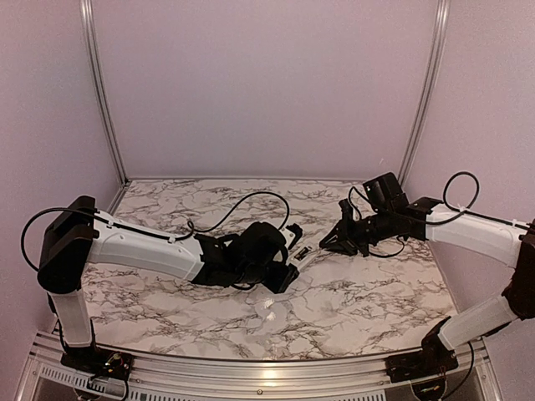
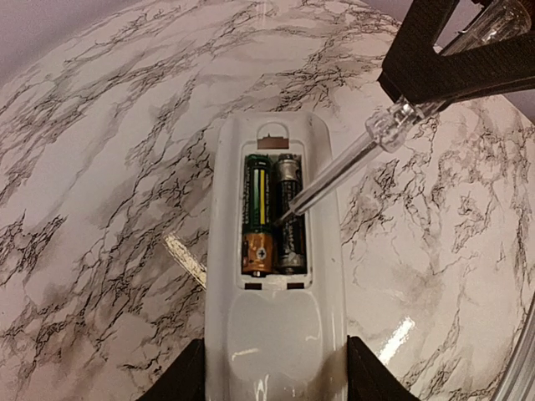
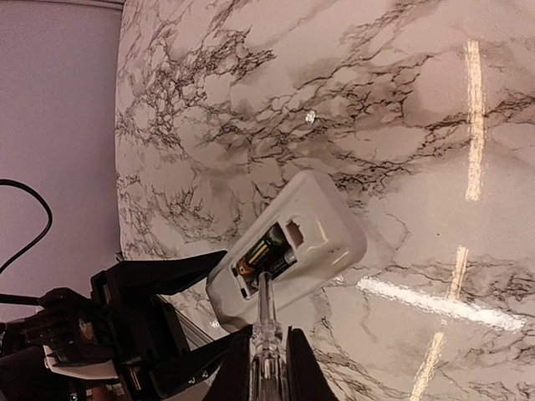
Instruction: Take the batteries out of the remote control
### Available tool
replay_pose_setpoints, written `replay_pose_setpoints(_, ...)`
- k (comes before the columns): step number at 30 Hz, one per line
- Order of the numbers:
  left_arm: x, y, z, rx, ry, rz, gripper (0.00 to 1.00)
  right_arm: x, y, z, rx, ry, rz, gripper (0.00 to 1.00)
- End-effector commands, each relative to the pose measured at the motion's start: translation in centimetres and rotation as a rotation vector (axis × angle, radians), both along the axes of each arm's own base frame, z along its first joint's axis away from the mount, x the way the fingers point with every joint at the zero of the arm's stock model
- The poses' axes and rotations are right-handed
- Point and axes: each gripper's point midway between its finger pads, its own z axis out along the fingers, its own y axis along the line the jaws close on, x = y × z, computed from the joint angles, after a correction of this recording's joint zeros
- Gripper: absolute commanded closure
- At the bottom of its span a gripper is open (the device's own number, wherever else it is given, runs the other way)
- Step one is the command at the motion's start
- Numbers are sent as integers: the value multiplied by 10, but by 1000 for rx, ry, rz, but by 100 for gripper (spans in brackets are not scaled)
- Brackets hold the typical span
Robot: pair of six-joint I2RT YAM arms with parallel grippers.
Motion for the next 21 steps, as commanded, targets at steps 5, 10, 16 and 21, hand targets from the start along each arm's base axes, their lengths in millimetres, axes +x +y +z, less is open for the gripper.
replay_pose_setpoints(5, -3, -10, 9, -78, 17, -2, 100, -11, -7, -9, -43, 16, 17, 100)
replay_pose_setpoints(10, -4, -10, 3, -84, 35, 4, 100, -11, -14, -17, -88, 31, -5, 100)
replay_pose_setpoints(16, -6, -9, -2, -91, 52, 10, 100, -12, -23, -29, -145, 60, -41, 100)
replay_pose_setpoints(21, -9, -9, -4, -98, 64, 2, 100, -10, -21, -29, -137, 59, -40, 100)
